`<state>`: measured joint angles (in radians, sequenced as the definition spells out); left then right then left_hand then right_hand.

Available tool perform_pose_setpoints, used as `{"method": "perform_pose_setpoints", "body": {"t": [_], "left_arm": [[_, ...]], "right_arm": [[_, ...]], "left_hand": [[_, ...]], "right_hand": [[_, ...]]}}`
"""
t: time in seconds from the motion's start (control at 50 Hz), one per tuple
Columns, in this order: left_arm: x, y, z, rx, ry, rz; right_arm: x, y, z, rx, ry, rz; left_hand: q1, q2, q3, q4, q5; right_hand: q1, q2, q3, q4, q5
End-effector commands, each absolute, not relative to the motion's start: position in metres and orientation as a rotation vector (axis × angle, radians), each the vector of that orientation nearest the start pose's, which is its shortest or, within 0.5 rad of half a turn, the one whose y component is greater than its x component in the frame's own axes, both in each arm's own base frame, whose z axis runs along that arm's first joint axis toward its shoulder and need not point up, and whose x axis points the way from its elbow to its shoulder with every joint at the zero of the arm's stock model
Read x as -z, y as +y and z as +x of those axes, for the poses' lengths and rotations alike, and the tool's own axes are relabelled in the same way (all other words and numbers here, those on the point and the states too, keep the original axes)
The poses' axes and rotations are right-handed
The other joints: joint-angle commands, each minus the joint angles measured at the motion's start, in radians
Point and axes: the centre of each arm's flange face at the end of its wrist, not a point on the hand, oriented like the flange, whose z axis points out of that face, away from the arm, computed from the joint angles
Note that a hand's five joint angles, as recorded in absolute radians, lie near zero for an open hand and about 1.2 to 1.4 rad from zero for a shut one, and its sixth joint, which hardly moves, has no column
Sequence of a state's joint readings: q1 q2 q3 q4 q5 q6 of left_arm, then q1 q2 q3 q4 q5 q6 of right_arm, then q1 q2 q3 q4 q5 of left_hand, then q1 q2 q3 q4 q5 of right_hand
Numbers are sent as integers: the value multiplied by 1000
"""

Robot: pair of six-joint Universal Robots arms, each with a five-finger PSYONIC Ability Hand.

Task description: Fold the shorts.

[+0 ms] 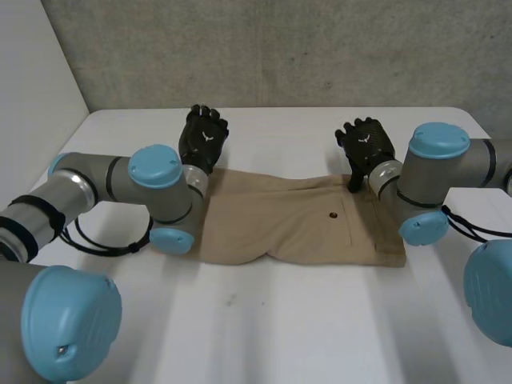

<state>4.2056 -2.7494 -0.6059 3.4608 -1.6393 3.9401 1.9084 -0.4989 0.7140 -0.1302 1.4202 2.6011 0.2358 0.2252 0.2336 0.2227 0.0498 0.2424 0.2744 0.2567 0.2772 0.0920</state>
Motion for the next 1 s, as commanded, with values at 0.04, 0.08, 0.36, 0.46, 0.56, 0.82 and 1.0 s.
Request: {"method": "perform_pose_setpoints", "body": {"t": [0.04,0.08,0.36,0.46,0.56,0.82,1.0], "left_arm": [[-141,-420,-366,2195,1516,1026],[-141,-417,-367,2200,1543,1019],[-245,-348,-328,2383,1850,744],[-258,-317,-313,2387,1927,717],[-245,-277,-306,2339,2044,767],[-202,-235,-293,2190,2262,809],[-197,-234,-290,2174,2283,797]], "right_arm": [[-141,-433,307,2229,1975,-1121],[-144,-432,306,2226,1978,-1117],[-250,-364,272,2143,2111,-1099],[-238,-333,251,1862,2316,-1105],[-211,-314,238,1635,2439,-1069],[-152,-295,228,1588,2393,-1062],[-126,-312,227,1673,2375,-1048]], "left_hand": [[-11,0,-8,3,1],[-11,0,-8,3,1],[-31,-20,-29,-18,-20],[-31,-20,-29,-18,-20],[-31,-20,-29,-18,-20],[-31,-20,-29,-18,-20],[-31,-20,-29,-18,-20]], "right_hand": [[-68,-100,-82,-103,-92],[-68,-100,-82,-103,-92],[-68,-100,-82,-103,-92],[-2,-34,-16,-37,-26],[104,72,89,69,80],[218,186,204,183,194],[661,629,647,626,637]]}}
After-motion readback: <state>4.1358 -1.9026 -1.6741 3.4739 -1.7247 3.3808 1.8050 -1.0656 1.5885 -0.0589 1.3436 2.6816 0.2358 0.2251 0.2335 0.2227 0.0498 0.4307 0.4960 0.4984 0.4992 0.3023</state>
